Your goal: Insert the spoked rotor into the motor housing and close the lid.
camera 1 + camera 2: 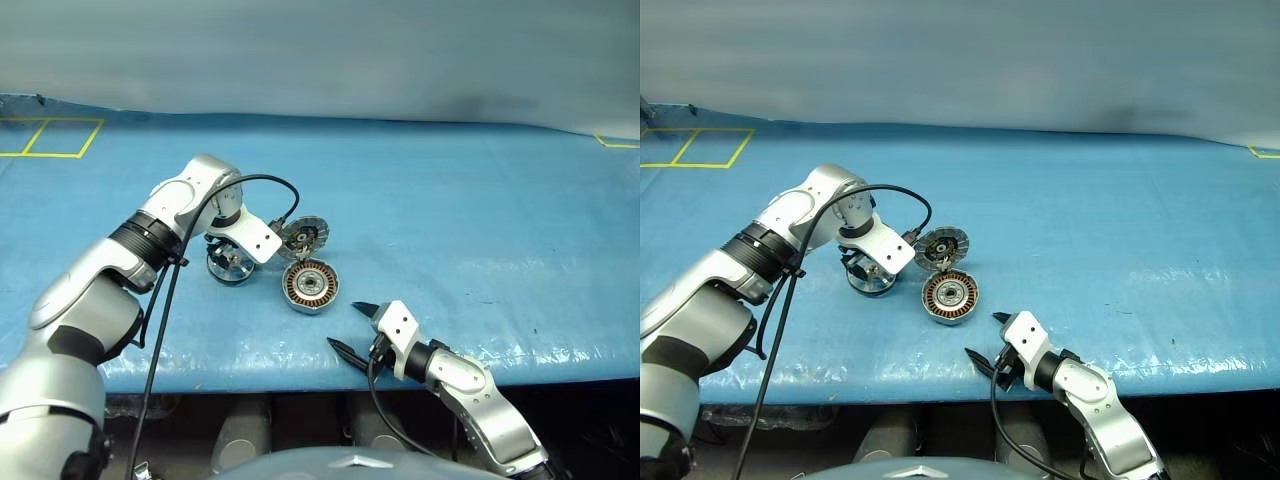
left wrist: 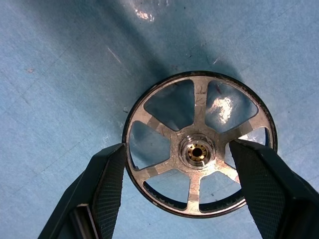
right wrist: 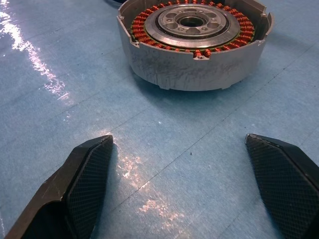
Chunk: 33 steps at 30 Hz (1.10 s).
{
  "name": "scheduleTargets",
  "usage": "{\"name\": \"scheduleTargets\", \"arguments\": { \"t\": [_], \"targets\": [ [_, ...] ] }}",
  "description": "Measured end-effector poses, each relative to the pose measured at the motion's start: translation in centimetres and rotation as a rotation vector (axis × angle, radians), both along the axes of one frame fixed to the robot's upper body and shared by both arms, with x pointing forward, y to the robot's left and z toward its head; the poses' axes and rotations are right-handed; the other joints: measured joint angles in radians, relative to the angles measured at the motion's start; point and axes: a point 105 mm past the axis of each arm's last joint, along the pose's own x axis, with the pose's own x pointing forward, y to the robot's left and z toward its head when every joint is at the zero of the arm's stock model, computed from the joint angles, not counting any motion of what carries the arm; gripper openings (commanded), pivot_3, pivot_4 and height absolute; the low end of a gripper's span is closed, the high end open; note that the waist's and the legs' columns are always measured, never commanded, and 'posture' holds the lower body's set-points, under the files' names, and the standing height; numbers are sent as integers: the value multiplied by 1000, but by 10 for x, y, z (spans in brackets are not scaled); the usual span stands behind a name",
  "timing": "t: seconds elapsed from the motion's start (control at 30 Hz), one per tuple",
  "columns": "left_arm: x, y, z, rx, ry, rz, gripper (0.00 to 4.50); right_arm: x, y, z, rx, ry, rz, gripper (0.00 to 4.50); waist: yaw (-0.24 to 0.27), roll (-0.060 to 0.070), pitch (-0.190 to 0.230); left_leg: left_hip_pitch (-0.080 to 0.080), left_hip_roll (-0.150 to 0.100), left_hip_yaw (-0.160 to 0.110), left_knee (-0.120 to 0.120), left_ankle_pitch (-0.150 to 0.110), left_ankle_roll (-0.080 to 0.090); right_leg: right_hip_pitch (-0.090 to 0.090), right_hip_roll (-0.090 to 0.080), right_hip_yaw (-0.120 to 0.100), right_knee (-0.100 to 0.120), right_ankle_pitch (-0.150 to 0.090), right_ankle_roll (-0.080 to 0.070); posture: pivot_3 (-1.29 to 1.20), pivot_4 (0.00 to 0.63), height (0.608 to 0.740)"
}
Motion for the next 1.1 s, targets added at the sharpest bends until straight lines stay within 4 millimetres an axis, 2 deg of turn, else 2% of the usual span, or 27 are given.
{"name": "scheduleTargets", "arguments": {
  "t": [0.53, 0.7, 0.77, 0.97, 1.1],
  "targets": [
    [-4, 8, -12, 26, 14, 47, 3592, 0, 0, 0, -1, 1, -3, 4500, 0, 0, 0, 0, 0, 0, 0, 0, 0, 1, 0, 0, 0, 0, 0, 0, 150, 740],
    [-1, 5, -11, 14, -11, 53, 2051, 0, -1, -1, -1, 2, -7, 4500, 2, 0, -1, 1, 0, 0, 1, 0, 0, 2, 0, 0, 0, 0, 0, 0, 150, 740],
    [0, 5, -9, 12, -19, 56, 1690, 0, -1, -1, -1, 2, -9, 4500, 2, 2, -3, 2, 0, 0, 1, 0, 0, 3, 0, 0, 0, 0, 0, 0, 150, 740],
    [1, 8, -7, 8, -20, 69, 1685, 1, 0, 0, 3, -1, -11, 4500, 2, 2, -3, 1, 0, 0, 1, 0, 1, 2, 0, 0, 0, 0, 0, 0, 150, 740],
    [-2, 28, 5, -13, -28, 121, 1685, 1, 1, 0, 12, -1, -13, 4500, -5, 3, -3, 1, 0, 0, -1, 0, 1, 0, 0, 0, 0, 0, 0, 0, 150, 740]
  ]
}}
